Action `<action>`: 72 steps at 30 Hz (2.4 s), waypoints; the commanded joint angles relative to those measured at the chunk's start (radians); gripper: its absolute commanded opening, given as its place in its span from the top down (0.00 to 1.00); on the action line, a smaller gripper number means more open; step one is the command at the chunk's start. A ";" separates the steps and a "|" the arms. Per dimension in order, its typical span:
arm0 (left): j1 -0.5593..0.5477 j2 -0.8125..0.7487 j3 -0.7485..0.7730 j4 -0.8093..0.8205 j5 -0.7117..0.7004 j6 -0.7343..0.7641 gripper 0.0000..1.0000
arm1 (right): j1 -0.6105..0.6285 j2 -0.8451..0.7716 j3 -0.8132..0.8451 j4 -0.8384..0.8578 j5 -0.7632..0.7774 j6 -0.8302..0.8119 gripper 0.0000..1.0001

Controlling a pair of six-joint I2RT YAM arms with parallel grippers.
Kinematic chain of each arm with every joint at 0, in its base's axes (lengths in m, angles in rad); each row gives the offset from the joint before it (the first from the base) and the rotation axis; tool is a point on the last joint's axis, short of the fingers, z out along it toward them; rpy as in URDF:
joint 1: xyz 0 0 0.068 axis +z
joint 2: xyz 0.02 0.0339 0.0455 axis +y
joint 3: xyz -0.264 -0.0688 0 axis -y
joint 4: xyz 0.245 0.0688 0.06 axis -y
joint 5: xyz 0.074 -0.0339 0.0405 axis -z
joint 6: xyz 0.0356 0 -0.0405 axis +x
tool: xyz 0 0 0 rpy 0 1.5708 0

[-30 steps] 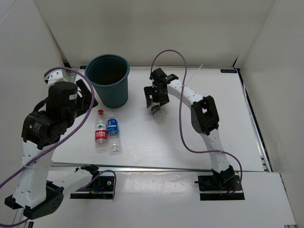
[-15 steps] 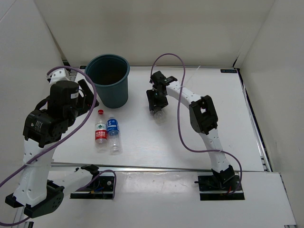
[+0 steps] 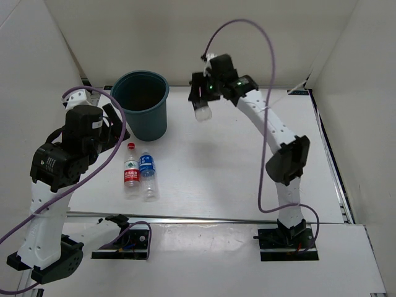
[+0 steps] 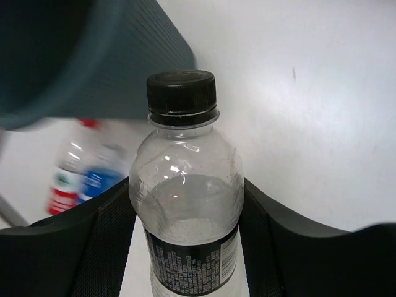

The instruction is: Put the plastic bottles in the bin

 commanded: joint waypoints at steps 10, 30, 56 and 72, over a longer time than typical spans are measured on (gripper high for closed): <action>-0.004 -0.005 -0.013 -0.076 0.083 -0.019 0.00 | 0.019 -0.150 0.144 0.405 -0.239 0.085 0.67; -0.004 0.025 -0.032 -0.076 0.120 -0.019 0.00 | 0.085 0.127 0.278 0.858 -0.261 0.179 0.65; -0.004 -0.009 0.090 -0.076 0.120 0.032 0.00 | 0.095 0.333 0.287 1.200 -0.183 0.159 0.59; -0.004 -0.047 0.067 -0.076 0.099 0.013 0.00 | 0.104 0.373 0.296 1.209 -0.132 0.173 0.16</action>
